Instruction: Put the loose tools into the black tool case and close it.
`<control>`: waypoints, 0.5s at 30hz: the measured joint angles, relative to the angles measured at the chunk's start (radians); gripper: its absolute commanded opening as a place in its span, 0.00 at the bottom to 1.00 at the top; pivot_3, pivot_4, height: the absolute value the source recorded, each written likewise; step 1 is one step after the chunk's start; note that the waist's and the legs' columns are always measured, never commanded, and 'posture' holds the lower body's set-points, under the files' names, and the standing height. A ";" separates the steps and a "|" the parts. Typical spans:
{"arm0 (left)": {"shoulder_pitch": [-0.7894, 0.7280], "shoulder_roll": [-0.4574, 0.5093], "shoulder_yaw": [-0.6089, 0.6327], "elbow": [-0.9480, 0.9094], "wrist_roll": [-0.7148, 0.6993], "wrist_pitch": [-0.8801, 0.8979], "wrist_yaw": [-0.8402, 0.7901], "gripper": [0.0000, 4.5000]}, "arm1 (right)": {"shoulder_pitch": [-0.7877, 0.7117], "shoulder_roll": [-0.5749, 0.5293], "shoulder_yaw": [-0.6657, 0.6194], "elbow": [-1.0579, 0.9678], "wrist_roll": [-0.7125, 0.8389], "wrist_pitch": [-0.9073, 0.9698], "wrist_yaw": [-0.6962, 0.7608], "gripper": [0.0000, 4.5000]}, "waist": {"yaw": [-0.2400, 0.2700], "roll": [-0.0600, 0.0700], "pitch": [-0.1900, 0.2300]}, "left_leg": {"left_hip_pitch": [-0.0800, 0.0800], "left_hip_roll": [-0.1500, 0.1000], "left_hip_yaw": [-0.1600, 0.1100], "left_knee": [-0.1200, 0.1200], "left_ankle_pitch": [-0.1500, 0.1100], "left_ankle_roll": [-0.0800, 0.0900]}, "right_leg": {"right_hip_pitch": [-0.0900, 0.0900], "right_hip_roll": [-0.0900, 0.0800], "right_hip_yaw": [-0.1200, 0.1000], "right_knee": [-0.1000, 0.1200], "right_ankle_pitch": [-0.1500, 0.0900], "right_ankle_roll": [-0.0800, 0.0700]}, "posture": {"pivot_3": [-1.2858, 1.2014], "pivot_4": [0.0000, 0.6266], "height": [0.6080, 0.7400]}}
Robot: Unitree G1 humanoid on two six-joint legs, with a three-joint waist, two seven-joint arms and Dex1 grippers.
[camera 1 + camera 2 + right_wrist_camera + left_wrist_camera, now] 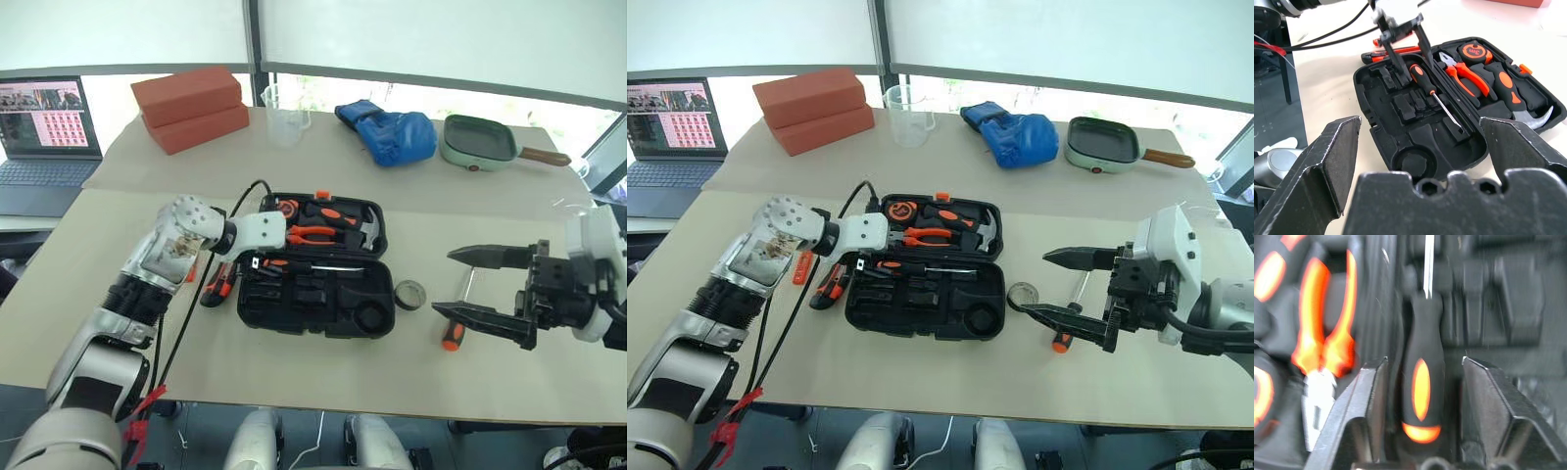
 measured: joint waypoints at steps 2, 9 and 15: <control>0.000 0.009 0.006 -0.031 -0.014 0.019 -0.014 0.58 | 0.000 -0.001 0.000 0.001 0.001 0.000 0.001 1.00 | -0.004 0.000 0.000 | 0.000 0.000 0.000 0.000 0.000 0.000 | 0.000 0.000 0.000 0.000 0.000 0.000 | 0.52 0.24 0.99; -0.033 0.006 -0.005 -0.023 -0.003 0.008 -0.023 0.87 | 0.000 -0.001 0.000 0.005 0.000 0.000 0.003 1.00 | -0.003 0.000 0.000 | 0.000 -0.001 0.000 0.000 0.000 0.000 | 0.000 0.000 0.000 0.000 0.000 0.000 | 0.52 0.24 0.99; -0.039 -0.025 -0.050 0.061 0.027 -0.068 -0.021 0.45 | 0.030 0.002 -0.013 -0.009 -0.001 0.000 -0.004 1.00 | -0.005 0.000 0.000 | 0.000 0.000 0.000 0.000 0.000 0.000 | 0.000 0.000 0.000 0.001 0.000 0.000 | 0.52 0.24 0.99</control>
